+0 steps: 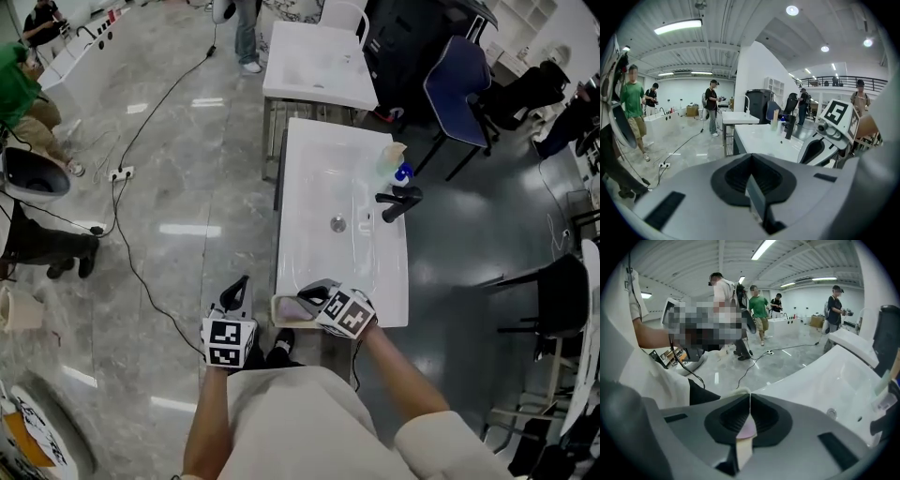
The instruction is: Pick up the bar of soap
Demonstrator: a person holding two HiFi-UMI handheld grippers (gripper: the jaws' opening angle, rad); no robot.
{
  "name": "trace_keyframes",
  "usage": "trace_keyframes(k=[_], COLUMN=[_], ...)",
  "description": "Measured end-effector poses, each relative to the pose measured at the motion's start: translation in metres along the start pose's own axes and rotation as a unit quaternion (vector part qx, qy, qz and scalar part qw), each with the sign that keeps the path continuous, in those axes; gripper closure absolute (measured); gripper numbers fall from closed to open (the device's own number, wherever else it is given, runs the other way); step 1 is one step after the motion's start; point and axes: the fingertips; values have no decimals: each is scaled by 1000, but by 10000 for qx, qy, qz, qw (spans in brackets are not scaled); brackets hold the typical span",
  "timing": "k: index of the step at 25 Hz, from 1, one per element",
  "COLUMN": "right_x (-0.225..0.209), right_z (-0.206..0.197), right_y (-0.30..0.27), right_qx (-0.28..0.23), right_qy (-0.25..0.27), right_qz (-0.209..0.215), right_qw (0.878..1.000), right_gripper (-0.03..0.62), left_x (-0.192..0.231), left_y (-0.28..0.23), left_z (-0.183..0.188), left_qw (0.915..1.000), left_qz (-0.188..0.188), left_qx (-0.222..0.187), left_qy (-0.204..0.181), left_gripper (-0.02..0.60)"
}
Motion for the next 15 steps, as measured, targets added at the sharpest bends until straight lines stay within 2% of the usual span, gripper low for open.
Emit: trace_keyframes(k=[2, 8, 13, 15], right_x=[8, 20, 27, 30], right_z=[-3, -10, -15, -21], right_y=[-5, -11, -16, -18], right_qx=[115, 479, 764, 908], right_qy=[158, 464, 661, 730], right_qz=[115, 434, 708, 811], right_qw=[9997, 9968, 9924, 9899], right_gripper=[581, 512, 411, 346], left_x=[-1, -1, 3, 1], left_y=[1, 2, 4, 3], left_z=[-8, -15, -22, -23], left_qw=[10000, 9995, 9988, 9986], left_qz=[21, 78, 182, 182], left_qx=[26, -15, 7, 4], left_qy=[94, 322, 455, 496], left_gripper=[577, 577, 577, 577])
Point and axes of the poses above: the fingertips, and each gripper's own axes: y backward along the fingers, x to its left, z out of its top, and after that the axes turned 6 degrees about y, right-handed
